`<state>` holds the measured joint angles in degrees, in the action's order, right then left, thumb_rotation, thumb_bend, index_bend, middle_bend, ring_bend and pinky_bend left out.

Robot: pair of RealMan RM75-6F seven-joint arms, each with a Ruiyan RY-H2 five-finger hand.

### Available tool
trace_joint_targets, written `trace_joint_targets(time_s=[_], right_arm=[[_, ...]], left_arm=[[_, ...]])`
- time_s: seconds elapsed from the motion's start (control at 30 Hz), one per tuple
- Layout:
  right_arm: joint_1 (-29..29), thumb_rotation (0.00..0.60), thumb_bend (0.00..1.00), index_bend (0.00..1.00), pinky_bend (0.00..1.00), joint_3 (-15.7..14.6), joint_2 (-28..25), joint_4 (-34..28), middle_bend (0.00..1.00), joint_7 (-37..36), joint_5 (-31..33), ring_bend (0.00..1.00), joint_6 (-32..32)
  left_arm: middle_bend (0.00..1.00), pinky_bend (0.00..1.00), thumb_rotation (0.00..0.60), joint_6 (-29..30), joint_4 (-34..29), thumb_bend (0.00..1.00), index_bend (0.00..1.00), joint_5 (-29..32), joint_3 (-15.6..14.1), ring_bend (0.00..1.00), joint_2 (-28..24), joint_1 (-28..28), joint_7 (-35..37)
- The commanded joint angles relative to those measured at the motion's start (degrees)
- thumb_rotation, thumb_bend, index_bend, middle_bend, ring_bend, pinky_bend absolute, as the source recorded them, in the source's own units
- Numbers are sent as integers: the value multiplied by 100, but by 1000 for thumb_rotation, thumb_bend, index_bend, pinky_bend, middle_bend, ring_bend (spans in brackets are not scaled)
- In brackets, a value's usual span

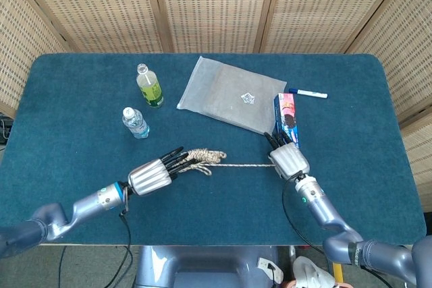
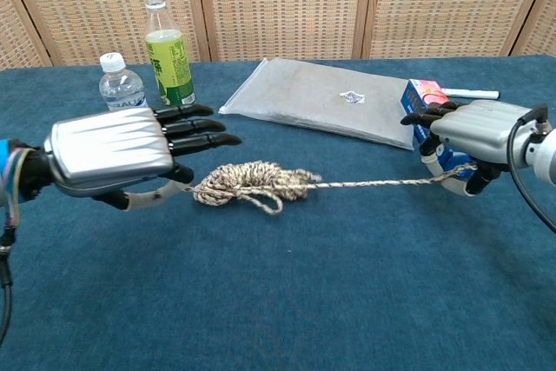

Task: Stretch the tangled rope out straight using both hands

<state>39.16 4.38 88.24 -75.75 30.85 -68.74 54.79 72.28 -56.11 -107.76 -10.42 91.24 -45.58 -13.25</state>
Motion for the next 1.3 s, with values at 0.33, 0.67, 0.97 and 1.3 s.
trace_joint_targets(time_s=[0.33, 0.67, 0.97, 1.3], right_arm=[[-197, 600, 419, 759, 0, -151, -190, -43, 0, 128, 3, 0, 126], [-436, 600, 420, 759, 0, -250, -413, 406, 0, 105, 66, 0, 174], [-520, 600, 420, 759, 0, -228, -453, 502, 0, 16, 97, 0, 132], [-701, 600, 4, 8, 0, -109, -724, 44, 0, -436, -94, 0, 453]], left_arm=[[0, 0, 600, 609, 349, 503, 843, 169, -226, 0, -428, 783, 340], [0, 0, 600, 910, 2070, 503, 843, 646, -225, 0, -312, 1686, 1577], [0, 0, 600, 968, 3037, 503, 844, 714, -160, 0, 75, 1912, 2281], [0, 0, 600, 1249, 2703, 0, 0, 931, 92, 0, -80, 2073, 2774]])
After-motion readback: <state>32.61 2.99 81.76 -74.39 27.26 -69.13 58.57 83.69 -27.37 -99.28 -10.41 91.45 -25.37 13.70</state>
